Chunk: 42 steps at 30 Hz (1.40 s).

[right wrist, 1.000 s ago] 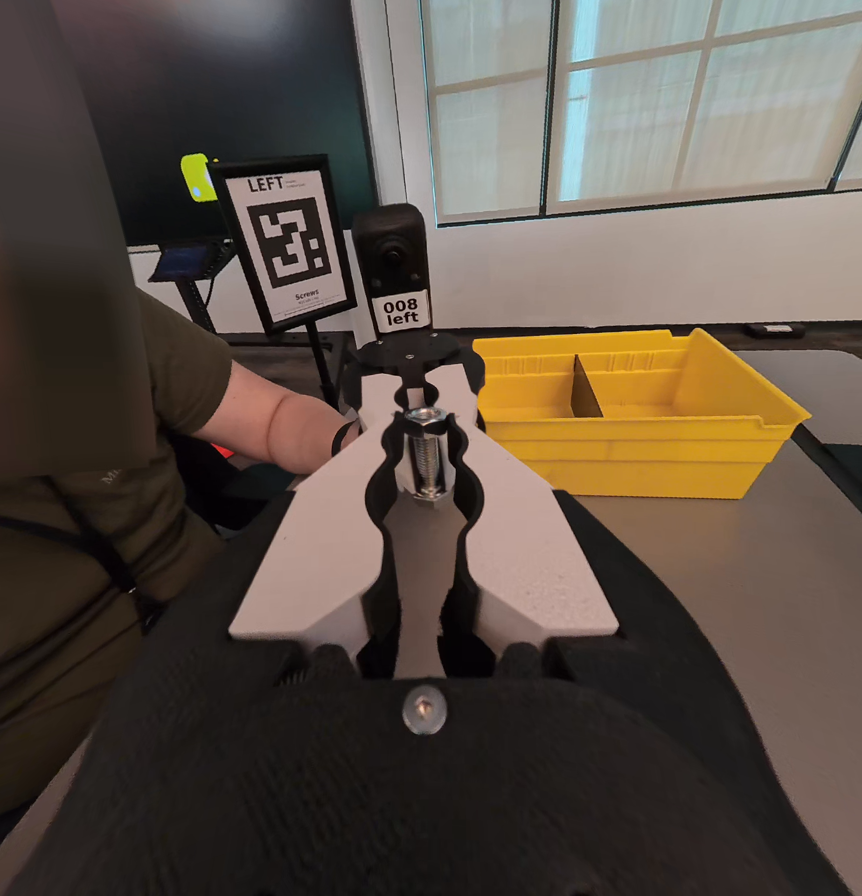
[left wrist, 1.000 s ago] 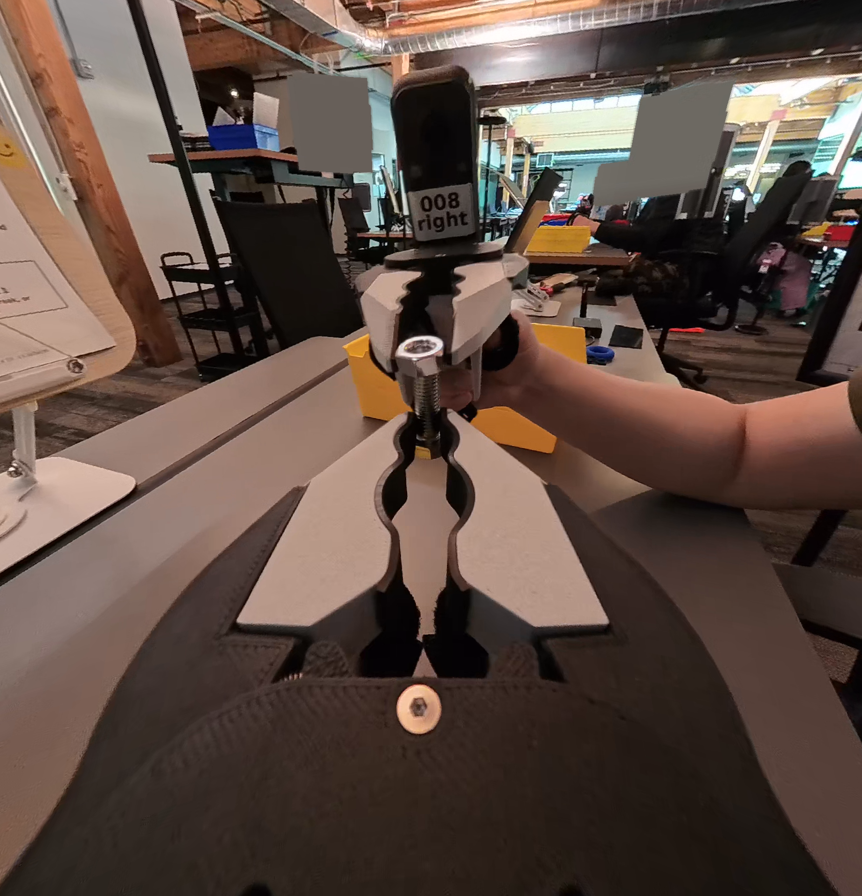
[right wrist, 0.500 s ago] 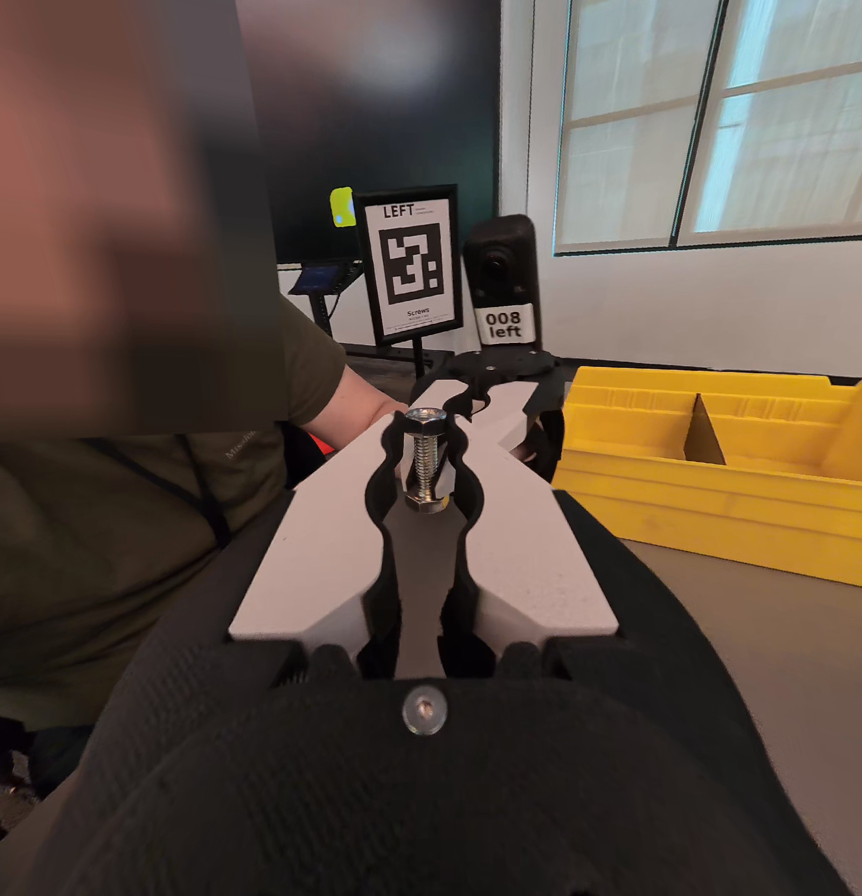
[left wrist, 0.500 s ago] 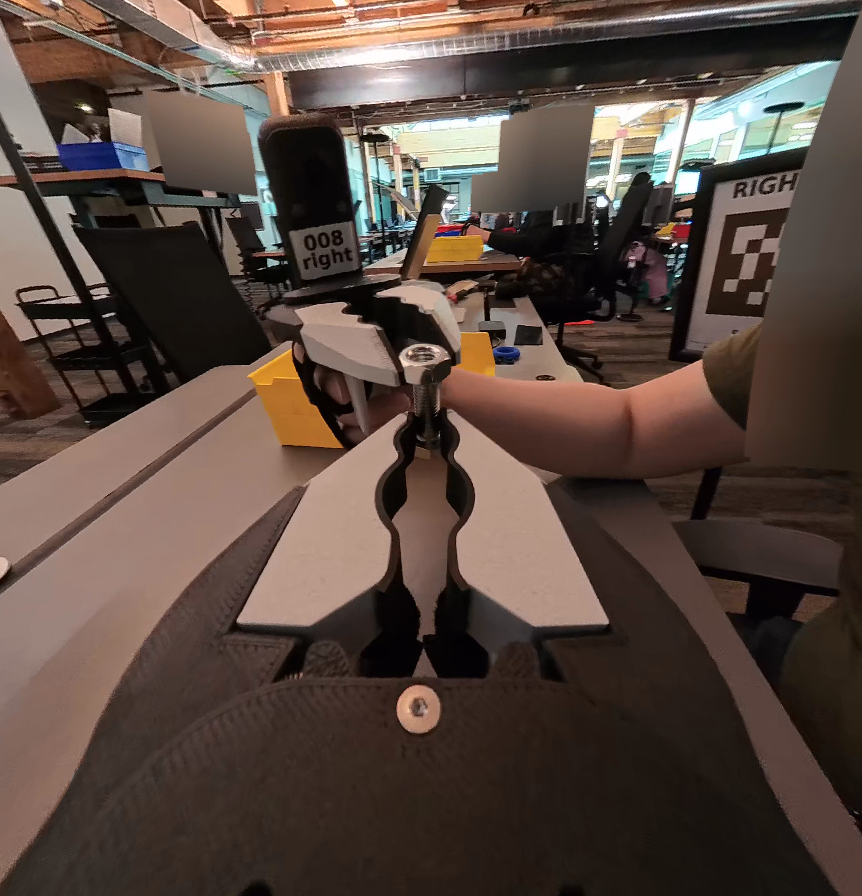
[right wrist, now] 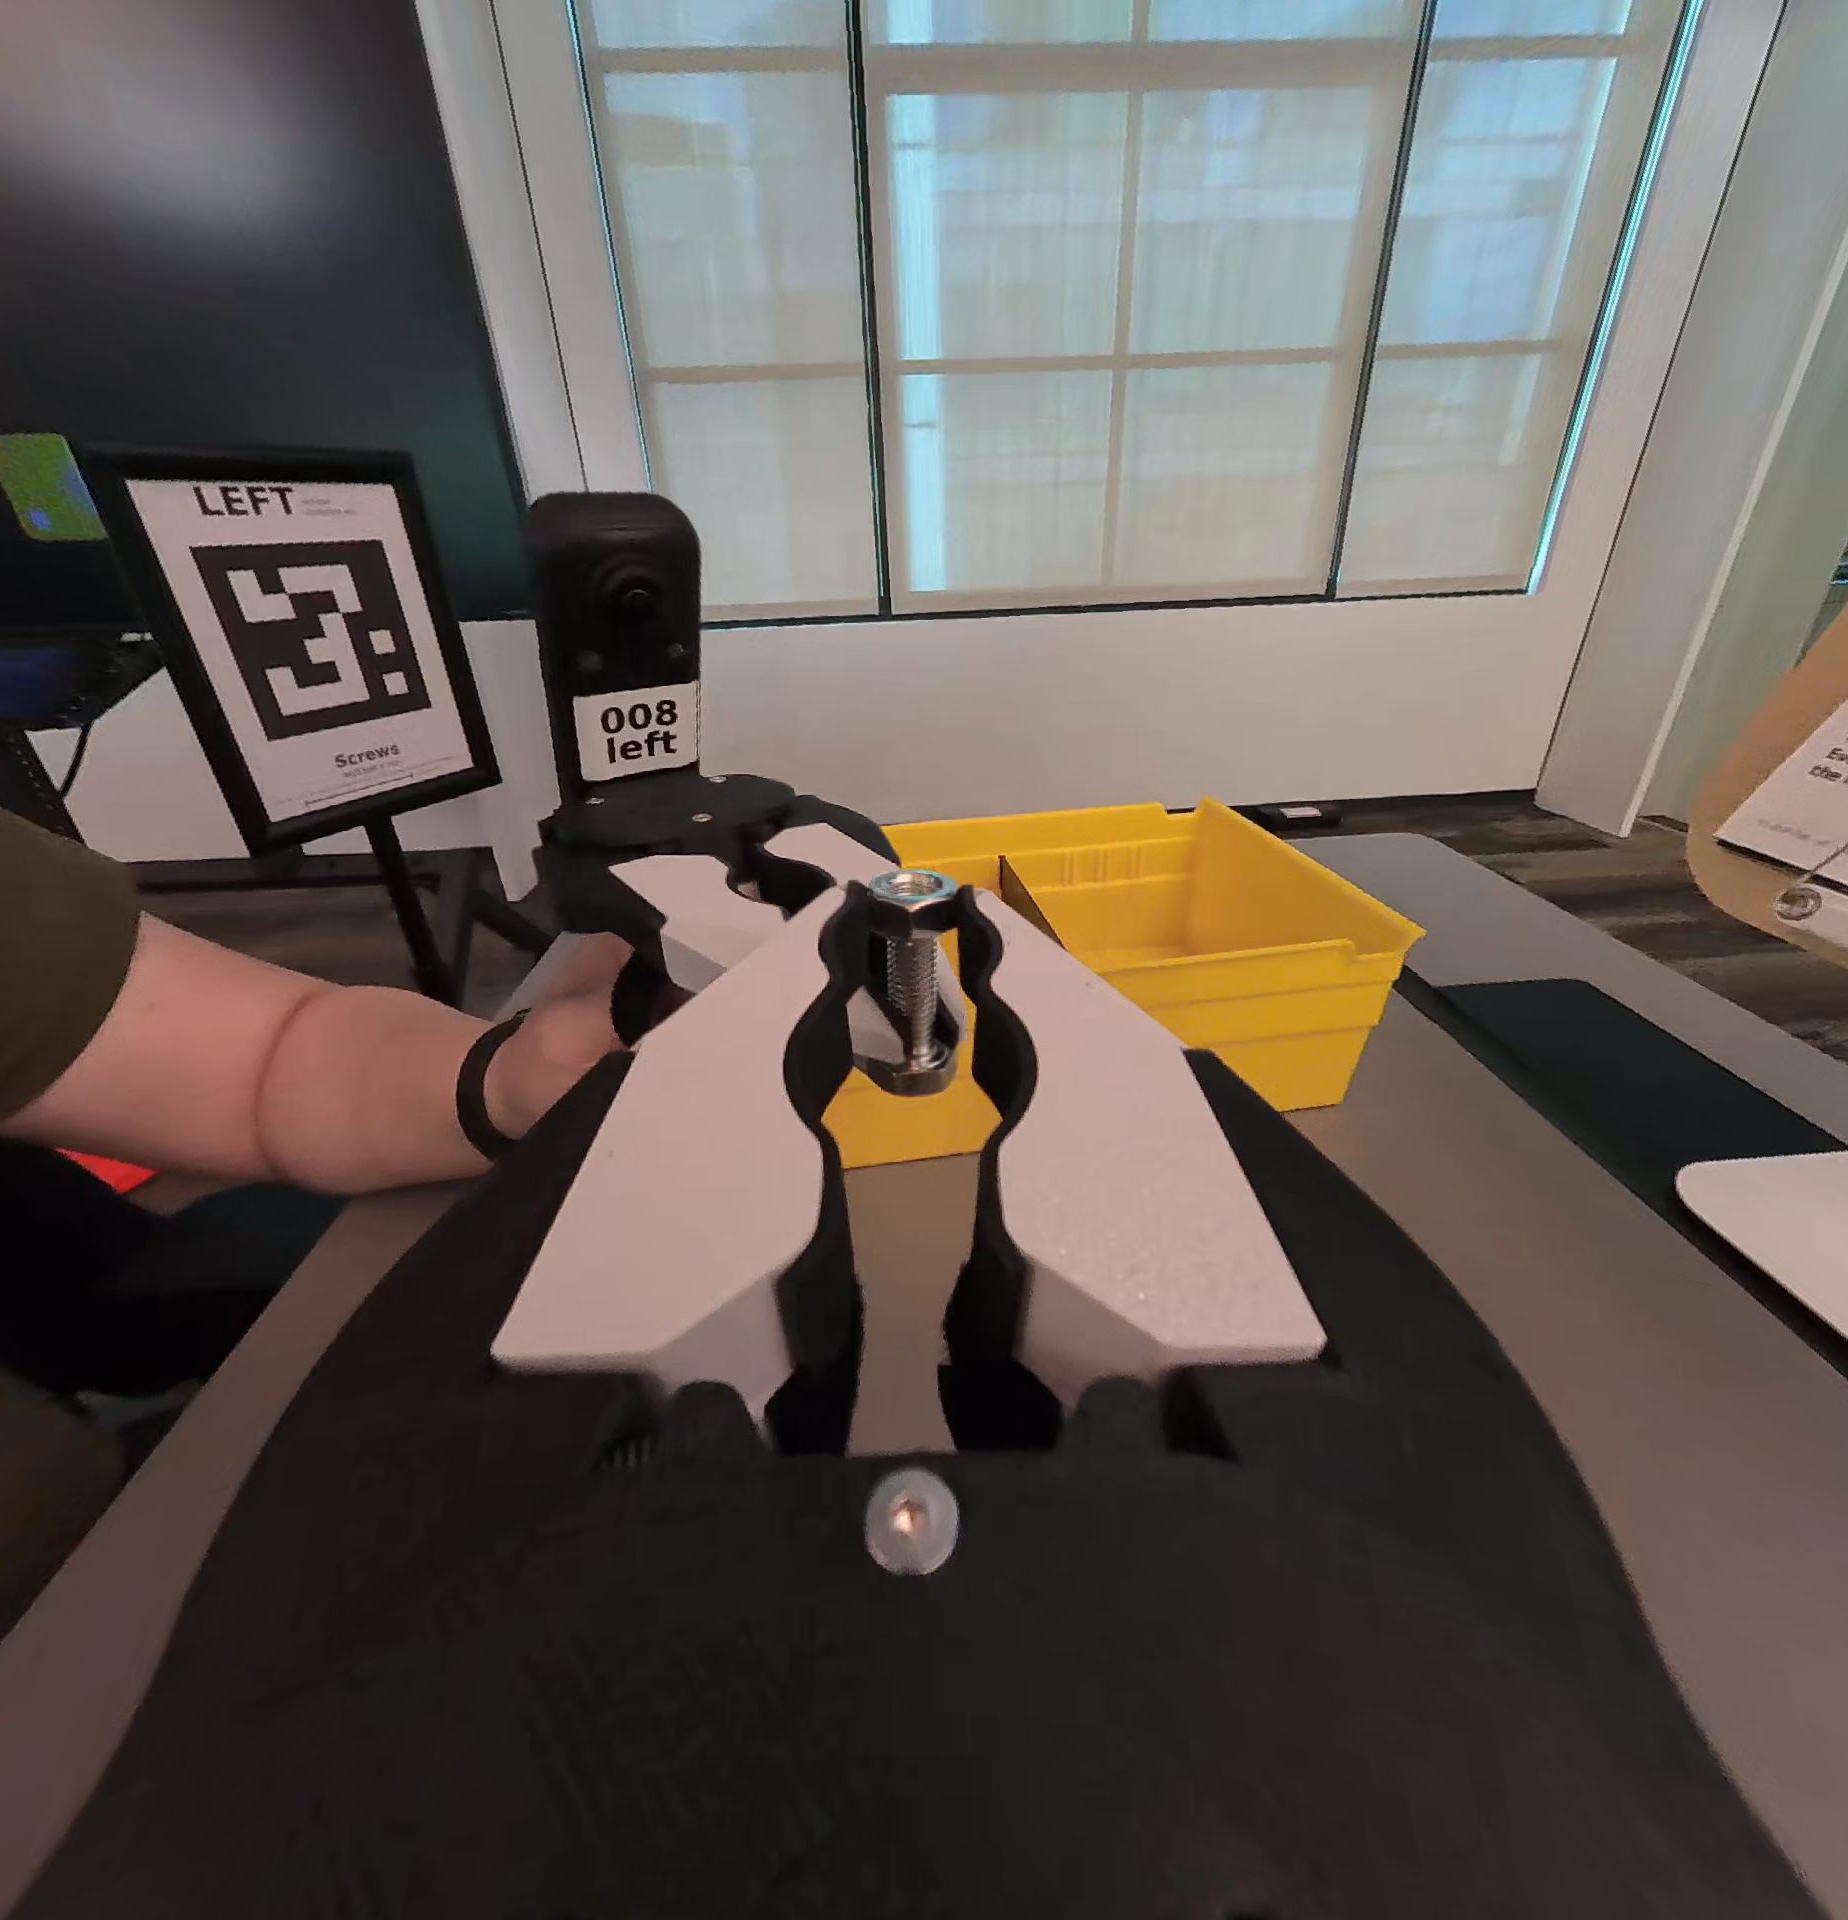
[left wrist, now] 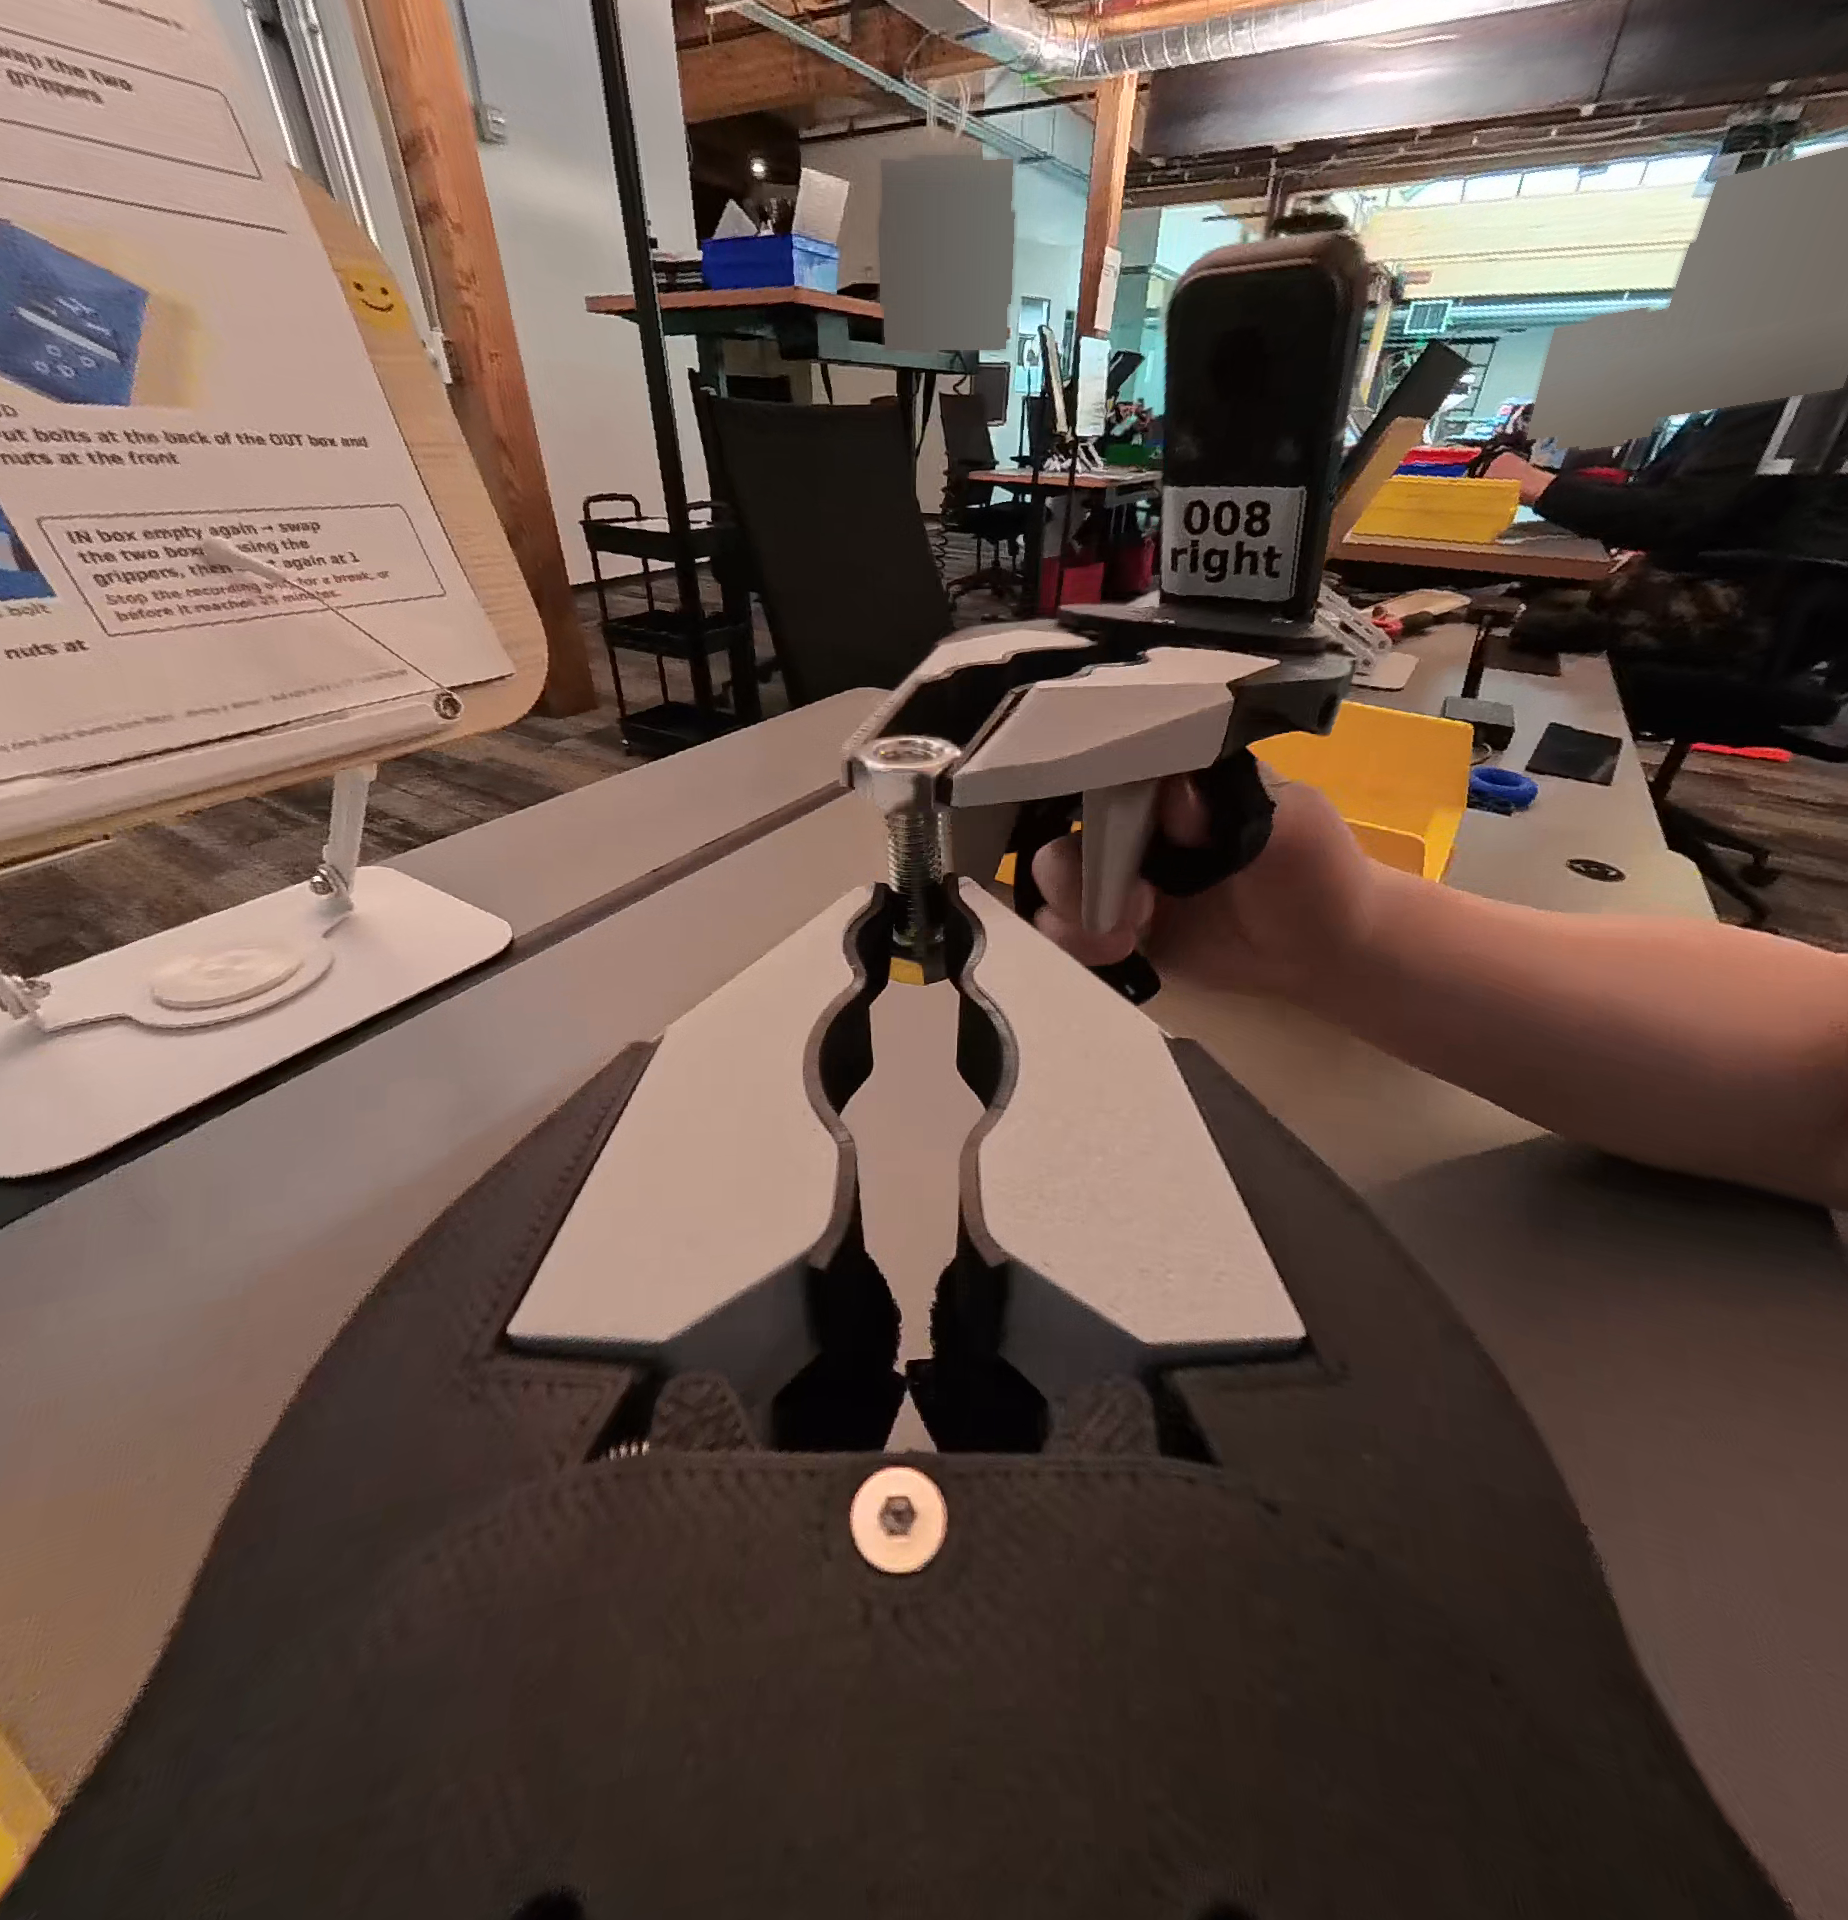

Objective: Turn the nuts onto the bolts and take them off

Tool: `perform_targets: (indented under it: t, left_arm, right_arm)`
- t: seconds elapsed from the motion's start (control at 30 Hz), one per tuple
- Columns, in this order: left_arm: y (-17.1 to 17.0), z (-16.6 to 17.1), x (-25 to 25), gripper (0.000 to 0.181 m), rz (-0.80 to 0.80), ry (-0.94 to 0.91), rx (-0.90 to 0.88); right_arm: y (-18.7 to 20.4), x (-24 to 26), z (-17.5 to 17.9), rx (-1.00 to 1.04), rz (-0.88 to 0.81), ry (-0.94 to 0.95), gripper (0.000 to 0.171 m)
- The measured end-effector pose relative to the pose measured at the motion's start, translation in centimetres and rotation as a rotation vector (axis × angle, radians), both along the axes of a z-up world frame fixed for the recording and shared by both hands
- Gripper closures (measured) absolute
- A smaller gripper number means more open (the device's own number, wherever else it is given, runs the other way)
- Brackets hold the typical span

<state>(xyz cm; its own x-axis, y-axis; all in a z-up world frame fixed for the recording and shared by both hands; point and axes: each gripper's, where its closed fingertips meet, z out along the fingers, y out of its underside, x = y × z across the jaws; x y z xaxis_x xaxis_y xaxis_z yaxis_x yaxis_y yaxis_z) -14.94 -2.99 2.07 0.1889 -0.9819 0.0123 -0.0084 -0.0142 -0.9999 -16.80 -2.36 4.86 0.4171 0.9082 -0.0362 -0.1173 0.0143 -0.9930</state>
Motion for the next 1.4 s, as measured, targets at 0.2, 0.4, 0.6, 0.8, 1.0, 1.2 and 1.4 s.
perform_targets:
  t: [0.2, 0.4, 0.6, 0.8, 1.0, 1.2, 1.4]
  left_arm:
    - [1.0, -0.4, -0.2, 0.175, 0.063, 0.018, -0.013]
    - [1.6, -0.7, -0.5, 0.174, 0.128, 0.045, 0.014]
    - [1.5, -0.5, -0.5, 0.174, 0.119, 0.031, 0.002]
    - [1.8, -0.6, -0.6, 0.174, 0.137, 0.035, 0.008]
    - [1.7, -0.6, -0.6, 0.174, 0.131, 0.031, 0.001]
    - [1.7, -0.6, -0.6, 0.174, 0.127, 0.028, -0.003]
    - [1.8, -0.3, -0.7, 0.174, 0.125, 0.015, -0.008]
  right_arm:
    - [1.1, 0.2, -0.5, -0.012, -0.113, -0.044, 0.155]
    - [1.6, 0.0, -0.7, -0.030, -0.179, -0.043, 0.155]
    - [1.6, 0.0, -0.6, -0.005, -0.205, -0.061, 0.155]
    - [1.8, -0.1, -0.7, -0.013, -0.245, -0.054, 0.155]
    - [1.8, 0.0, -0.7, 0.015, -0.263, -0.088, 0.155]
    - [1.8, 0.0, -0.7, 0.027, -0.269, -0.105, 0.154]
    - [1.7, 0.3, -0.5, 0.059, -0.270, -0.114, 0.149]
